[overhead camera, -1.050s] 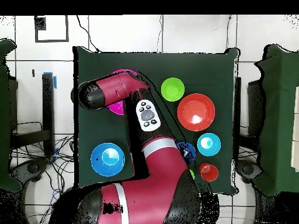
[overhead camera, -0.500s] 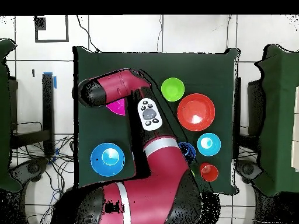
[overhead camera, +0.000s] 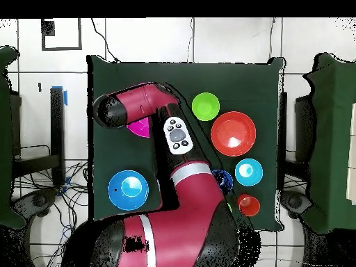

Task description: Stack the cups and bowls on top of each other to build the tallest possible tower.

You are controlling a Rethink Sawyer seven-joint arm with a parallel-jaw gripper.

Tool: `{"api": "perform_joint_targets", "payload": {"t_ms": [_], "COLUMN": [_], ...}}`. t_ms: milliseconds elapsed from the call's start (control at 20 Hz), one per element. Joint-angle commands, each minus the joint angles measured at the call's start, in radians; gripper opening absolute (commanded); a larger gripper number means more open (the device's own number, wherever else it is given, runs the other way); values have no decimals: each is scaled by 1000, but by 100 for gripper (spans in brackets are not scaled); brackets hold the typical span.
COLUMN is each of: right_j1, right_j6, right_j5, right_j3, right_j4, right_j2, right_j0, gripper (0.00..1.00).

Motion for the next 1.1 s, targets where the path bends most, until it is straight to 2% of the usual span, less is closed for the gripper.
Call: {"api": "perform_joint_targets", "payload": {"t_ms": [50,450,900,1100], "right_j1": [61,79,161,169], "right_j6": [-120,-175,-173,-195], "right_j5": [23,80,64,105], "right_j3": [-80,-155,-174,-168], "right_j4": [-81,-106,-75,-44], "right_j2": [3,2,24,46], "right_j0": [28,50,34,18], "gripper": [100,100,100,100]}}
